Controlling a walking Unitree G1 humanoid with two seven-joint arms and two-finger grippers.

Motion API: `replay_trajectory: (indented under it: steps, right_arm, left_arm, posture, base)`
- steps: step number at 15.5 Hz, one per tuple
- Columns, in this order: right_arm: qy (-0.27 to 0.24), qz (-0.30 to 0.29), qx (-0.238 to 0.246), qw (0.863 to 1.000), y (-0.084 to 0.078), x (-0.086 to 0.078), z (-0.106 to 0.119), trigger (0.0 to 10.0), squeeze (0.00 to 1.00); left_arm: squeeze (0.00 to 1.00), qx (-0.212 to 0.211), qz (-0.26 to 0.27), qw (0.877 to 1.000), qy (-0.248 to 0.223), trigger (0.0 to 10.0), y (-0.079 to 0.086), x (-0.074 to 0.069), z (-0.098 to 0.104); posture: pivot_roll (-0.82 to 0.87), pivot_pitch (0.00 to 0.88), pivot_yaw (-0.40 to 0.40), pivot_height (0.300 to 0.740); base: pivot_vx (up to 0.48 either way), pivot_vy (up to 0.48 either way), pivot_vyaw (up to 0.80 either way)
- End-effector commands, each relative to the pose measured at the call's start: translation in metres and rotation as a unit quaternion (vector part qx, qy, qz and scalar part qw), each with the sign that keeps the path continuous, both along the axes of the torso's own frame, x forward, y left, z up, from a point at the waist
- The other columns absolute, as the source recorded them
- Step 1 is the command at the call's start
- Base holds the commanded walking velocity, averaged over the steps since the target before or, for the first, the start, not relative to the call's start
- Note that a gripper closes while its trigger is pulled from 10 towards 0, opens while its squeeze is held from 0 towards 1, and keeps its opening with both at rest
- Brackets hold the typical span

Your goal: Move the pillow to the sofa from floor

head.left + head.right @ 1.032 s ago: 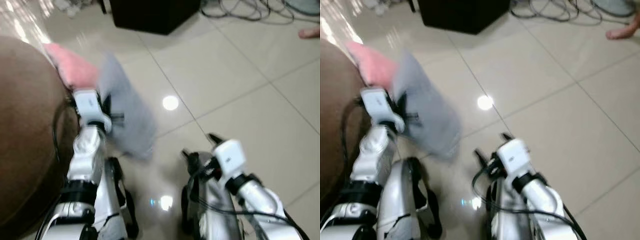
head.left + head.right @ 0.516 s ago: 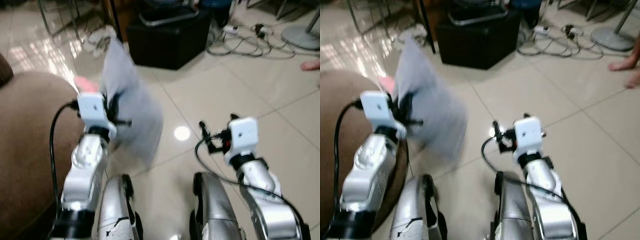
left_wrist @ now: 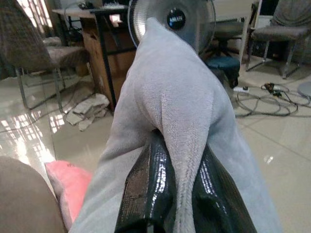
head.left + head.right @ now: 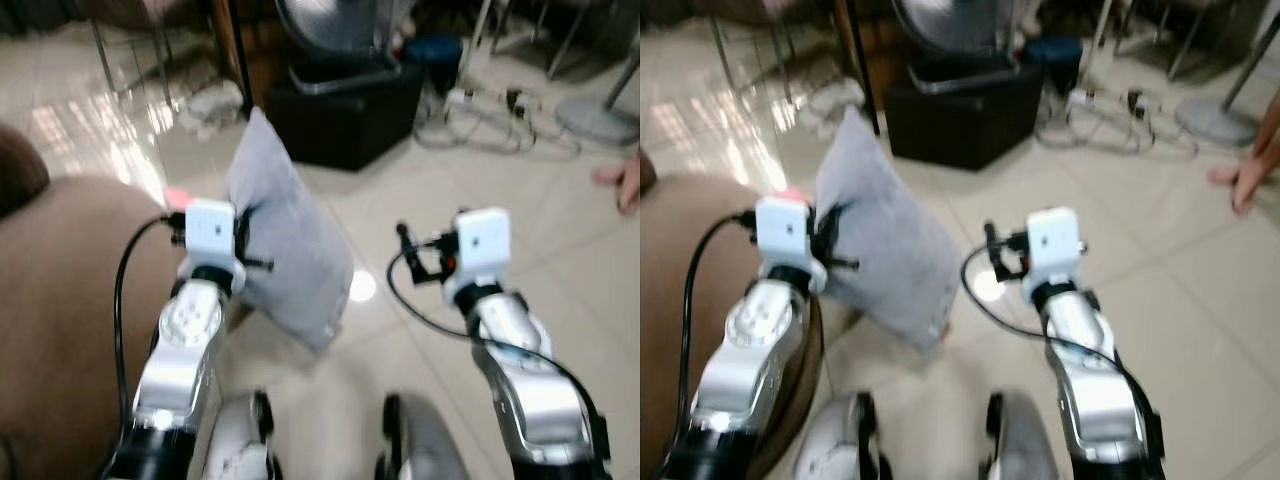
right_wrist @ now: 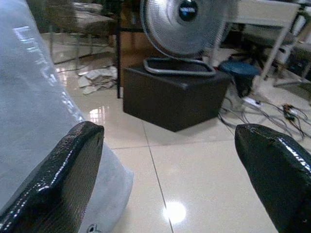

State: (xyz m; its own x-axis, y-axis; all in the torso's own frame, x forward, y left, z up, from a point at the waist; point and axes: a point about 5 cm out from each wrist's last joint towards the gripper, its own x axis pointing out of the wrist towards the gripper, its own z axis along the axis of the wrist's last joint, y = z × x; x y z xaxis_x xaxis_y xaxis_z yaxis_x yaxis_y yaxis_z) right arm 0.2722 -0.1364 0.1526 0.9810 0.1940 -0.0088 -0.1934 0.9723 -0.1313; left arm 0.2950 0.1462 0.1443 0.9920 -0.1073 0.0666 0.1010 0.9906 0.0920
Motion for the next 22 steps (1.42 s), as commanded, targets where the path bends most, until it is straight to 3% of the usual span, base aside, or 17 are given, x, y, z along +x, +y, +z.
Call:
replay_trajectory:
  steps: [1,5,11,14,22]
  right_arm:
    - [0.012,0.015,0.003,1.0,0.004,0.001,-0.002,10.0,0.0]
    - [0.011,0.03,0.004,0.999,0.009,0.002,-0.002,10.0,0.0]
    - [0.014,0.015,0.02,1.0,0.007,0.004,-0.005,10.0,0.0]
    - [0.019,0.01,-0.009,1.0,0.006,0.005,-0.009,10.0,0.0]
    - [0.038,0.081,-0.033,0.995,0.021,0.0,-0.017,10.0,0.0]
  left_arm:
    - [0.0,0.006,0.01,1.0,-0.021,10.0,0.003,0.002,0.01]
    - [0.0,0.02,0.011,0.999,-0.03,10.0,0.003,0.002,0.014]
    - [0.0,0.03,0.0,0.998,-0.054,10.0,-0.002,0.004,0.025]
    - [0.0,0.037,-0.007,0.997,-0.064,10.0,-0.004,0.005,0.029]
    - [0.0,0.049,-0.015,0.996,-0.067,10.0,-0.005,0.009,0.033]
  posture:
    - [-0.06,0.008,0.001,0.702]
    - [-0.06,0.009,-0.007,0.74]
    - [-0.05,0.008,-0.002,0.74]
    - [-0.05,0.01,0.004,0.74]
    - [-0.04,0.008,0.009,0.74]
  base:
    - [0.0,0.0,0.0]
    - [0.0,0.0,0.0]
    - [0.0,0.0,0.0]
    - [0.097,0.0,0.0]
    - [0.368,0.0,0.8]
